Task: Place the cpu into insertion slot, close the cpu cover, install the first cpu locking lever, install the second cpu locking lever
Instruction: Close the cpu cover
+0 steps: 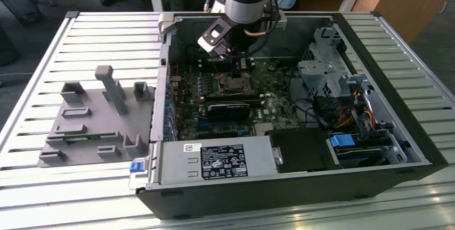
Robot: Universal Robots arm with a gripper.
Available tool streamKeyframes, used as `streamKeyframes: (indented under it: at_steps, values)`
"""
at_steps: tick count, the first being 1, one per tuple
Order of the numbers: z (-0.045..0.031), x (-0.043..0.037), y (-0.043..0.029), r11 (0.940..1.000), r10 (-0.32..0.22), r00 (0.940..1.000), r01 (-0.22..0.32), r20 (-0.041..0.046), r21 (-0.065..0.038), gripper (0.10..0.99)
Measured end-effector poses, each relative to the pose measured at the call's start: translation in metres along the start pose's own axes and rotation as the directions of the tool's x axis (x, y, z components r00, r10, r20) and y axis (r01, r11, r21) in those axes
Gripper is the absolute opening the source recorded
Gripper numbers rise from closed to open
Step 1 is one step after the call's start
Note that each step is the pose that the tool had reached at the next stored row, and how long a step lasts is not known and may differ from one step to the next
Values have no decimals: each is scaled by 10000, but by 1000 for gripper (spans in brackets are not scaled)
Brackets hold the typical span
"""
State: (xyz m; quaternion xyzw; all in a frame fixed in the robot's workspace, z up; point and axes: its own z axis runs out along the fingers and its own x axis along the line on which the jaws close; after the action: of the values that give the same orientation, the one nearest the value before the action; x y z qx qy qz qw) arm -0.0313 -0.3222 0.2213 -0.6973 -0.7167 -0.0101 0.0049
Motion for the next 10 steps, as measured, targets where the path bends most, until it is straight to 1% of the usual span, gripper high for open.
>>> streamKeyframes:
  at_steps: [4, 5, 10]
  values:
    - [24, 2, -75, 10000, -11, 10000, 11, -1, 0, 106]
    - [40, 2, -102, 10000, -14, 10000, 14, 0, 0, 106]
    - [78, 2, -148, 10000, -17, 10000, 17, 0, 0, 106]
